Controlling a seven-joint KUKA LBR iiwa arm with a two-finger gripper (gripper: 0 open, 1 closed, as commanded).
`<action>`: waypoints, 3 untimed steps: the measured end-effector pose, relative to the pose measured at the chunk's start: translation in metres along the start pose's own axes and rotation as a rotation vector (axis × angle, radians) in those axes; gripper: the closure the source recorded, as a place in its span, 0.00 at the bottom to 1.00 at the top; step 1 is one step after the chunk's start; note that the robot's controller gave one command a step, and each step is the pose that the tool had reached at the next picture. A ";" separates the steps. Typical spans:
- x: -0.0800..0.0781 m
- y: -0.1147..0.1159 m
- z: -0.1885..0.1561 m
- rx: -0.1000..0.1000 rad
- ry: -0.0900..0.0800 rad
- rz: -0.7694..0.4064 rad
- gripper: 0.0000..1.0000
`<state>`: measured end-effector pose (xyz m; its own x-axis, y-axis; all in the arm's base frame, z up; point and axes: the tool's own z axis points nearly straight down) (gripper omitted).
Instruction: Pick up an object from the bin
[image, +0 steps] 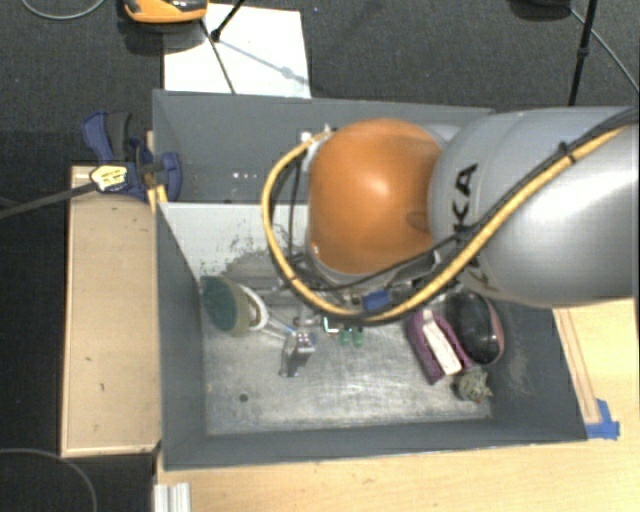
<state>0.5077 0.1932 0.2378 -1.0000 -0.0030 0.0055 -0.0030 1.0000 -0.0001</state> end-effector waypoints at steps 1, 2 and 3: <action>-0.047 -0.013 0.136 -0.003 -0.011 0.099 0.00; -0.046 0.005 0.130 -0.004 -0.010 0.122 0.00; -0.050 -0.004 0.116 -0.005 -0.011 0.486 0.00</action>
Offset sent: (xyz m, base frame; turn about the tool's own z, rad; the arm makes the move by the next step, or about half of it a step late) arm 0.0536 -0.0155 -0.1678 0.1071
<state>0.5576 0.1895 0.1217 -0.8855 0.4646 -0.0043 0.4645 0.8855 0.0042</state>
